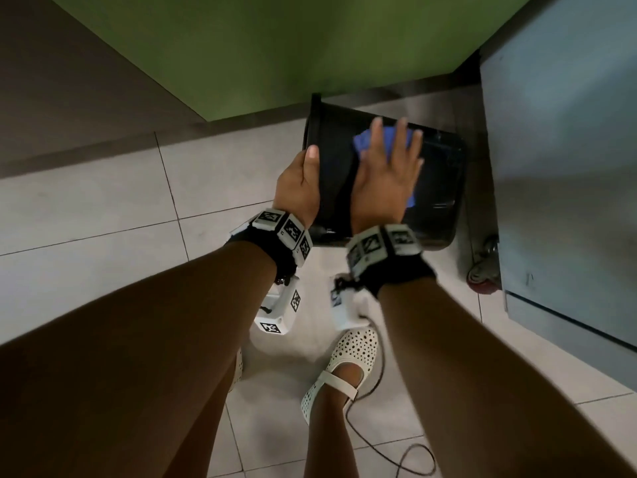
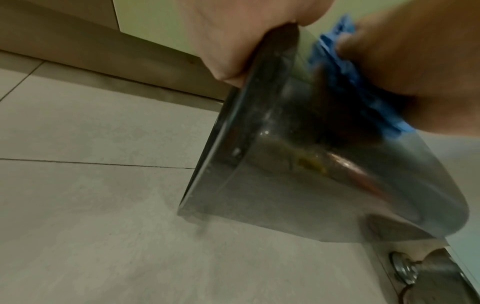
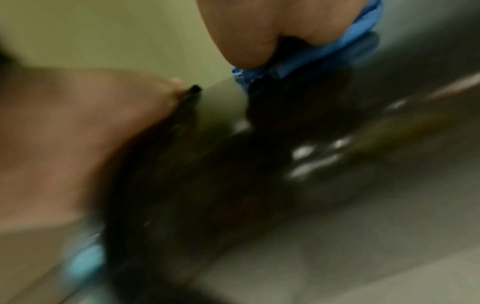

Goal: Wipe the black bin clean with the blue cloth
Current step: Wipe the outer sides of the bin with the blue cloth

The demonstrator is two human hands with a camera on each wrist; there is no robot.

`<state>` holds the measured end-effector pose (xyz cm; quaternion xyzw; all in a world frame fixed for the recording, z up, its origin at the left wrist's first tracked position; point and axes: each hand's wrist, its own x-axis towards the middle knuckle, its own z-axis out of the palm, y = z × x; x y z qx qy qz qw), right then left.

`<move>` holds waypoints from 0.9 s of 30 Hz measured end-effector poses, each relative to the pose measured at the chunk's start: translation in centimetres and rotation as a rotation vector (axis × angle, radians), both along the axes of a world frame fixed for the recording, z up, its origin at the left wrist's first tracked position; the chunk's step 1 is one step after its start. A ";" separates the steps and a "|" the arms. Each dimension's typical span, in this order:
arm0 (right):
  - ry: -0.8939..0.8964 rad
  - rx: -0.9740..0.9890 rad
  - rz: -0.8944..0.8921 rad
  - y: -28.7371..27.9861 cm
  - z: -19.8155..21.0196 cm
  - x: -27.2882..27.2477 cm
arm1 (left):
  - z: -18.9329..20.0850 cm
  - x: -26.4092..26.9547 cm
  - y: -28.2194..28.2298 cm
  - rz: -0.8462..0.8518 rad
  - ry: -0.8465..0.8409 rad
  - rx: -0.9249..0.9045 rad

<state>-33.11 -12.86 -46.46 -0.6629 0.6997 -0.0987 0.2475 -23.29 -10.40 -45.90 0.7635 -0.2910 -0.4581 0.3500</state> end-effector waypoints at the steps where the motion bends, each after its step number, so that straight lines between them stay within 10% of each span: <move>1: 0.038 0.005 -0.042 -1.3 -0.2 -1.5 | -0.1 0.0 -0.1 -0.008 0.004 0.006; 9: 0.025 0.087 -0.533 0.4 -1.5 -8.8 | 0.1 -0.2 0.0 0.012 0.027 0.023; 20: 0.008 -0.129 0.267 7.6 -0.8 -0.7 | 0.5 -0.1 -0.3 0.043 0.122 0.056; 27: 0.019 0.115 -0.534 -1.1 -0.9 -8.7 | 0.8 -0.3 0.1 0.033 0.108 0.053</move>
